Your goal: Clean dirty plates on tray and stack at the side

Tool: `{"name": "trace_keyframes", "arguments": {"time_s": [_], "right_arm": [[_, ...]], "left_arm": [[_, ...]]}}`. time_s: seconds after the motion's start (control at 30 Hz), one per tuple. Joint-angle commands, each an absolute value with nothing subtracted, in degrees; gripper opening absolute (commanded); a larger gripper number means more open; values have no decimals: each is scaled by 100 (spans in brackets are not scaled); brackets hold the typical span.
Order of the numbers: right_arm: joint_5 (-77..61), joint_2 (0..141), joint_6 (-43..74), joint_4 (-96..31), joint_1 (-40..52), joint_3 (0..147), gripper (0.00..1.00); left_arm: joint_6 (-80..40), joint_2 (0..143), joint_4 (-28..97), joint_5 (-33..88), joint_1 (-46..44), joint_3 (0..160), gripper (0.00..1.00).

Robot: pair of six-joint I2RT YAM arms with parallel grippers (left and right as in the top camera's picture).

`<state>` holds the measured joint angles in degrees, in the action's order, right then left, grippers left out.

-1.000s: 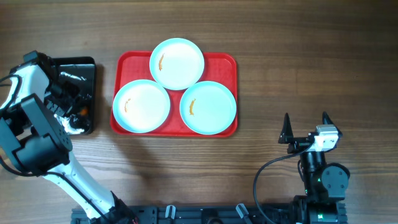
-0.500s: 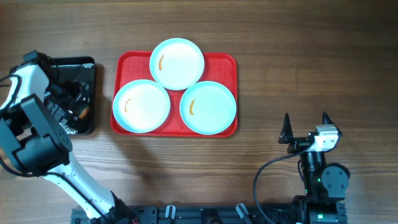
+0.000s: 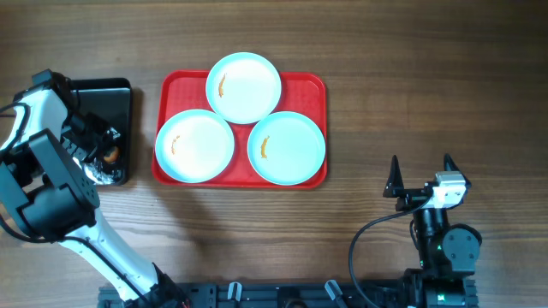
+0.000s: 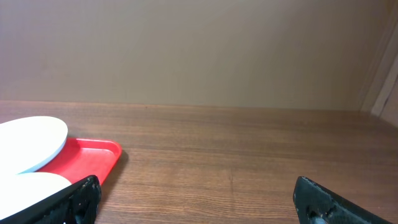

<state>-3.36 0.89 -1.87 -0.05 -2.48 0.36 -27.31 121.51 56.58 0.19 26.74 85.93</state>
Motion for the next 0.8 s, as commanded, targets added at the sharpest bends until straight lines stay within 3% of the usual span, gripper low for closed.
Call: {"name": "trace_keyframes", "arguments": {"time_s": [0.0, 0.2, 0.23, 0.27, 0.3, 0.63, 0.73, 0.77], "right_arm": [[-272, 43, -283, 8, -287, 30, 100], [-272, 43, -285, 8, -287, 30, 100], [-272, 43, -285, 8, -287, 30, 100], [-272, 43, -285, 8, -287, 30, 100], [-272, 43, -285, 8, -287, 30, 100], [-272, 43, -285, 8, -287, 30, 100], [-272, 43, -285, 8, -287, 30, 100], [-272, 43, -285, 8, -287, 30, 100]], "left_arm": [[-2742, 12210, 5638, -200, 2689, 8521, 4], [-2742, 11974, 5638, -200, 2689, 8525, 4], [-2744, 11935, 5638, -198, 2689, 8525, 26], [-2742, 11913, 5640, -200, 2689, 8525, 75], [-2742, 11907, 5640, -200, 2689, 8525, 100], [-2720, 11904, 5387, -292, 2692, 8523, 97], [-2720, 11904, 5284, -292, 2692, 8523, 83], [-2720, 11904, 5249, -292, 2689, 8523, 71]]}}
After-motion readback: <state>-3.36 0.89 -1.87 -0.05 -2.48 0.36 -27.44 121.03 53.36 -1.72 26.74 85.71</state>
